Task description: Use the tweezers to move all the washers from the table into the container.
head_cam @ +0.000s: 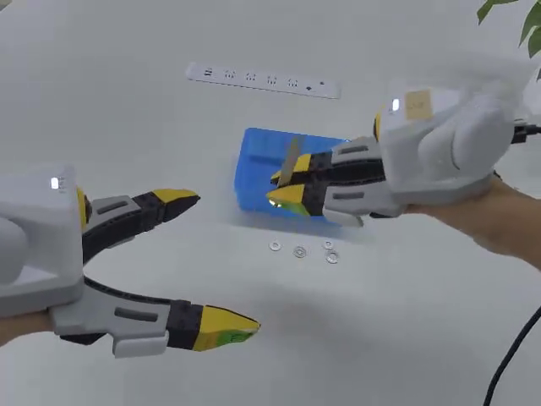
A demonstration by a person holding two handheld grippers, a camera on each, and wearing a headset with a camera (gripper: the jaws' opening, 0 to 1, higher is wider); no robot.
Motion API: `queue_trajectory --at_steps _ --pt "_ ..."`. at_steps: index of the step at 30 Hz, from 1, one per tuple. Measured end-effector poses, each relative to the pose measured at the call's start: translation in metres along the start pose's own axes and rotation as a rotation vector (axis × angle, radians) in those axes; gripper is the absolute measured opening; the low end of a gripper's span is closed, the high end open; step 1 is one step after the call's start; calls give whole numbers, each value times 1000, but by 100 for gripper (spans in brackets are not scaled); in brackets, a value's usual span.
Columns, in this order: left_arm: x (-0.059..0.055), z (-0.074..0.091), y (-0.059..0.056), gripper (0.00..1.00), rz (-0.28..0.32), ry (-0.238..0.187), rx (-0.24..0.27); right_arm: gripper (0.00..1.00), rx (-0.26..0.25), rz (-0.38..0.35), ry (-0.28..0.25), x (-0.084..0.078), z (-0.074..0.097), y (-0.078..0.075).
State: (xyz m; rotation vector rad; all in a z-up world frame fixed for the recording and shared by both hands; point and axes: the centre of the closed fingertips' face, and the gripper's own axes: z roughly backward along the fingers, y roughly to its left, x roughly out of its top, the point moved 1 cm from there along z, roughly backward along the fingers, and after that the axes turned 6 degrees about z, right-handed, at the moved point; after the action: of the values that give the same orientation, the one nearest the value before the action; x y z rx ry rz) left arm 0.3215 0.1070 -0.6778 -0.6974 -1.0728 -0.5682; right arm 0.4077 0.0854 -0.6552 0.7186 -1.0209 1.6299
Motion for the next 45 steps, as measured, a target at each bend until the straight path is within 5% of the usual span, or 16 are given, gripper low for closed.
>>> queue_trajectory --at_steps 6,15,21,28,45 --pt "-1 2 6 99 12 -11 23 9 -67 -5 1 -4 6 -40" --pt "-4 11 16 99 12 -9 70 9 -117 -62 51 -45 -3 -77" --pt "-7 13 23 99 23 -2 100 9 -92 -86 118 -81 -19 -74" --pt "-7 16 33 99 19 15 117 9 -59 -112 139 -102 -40 -69" --pt "-11 8 30 99 38 30 115 10 -2 -132 154 -113 -52 -57"
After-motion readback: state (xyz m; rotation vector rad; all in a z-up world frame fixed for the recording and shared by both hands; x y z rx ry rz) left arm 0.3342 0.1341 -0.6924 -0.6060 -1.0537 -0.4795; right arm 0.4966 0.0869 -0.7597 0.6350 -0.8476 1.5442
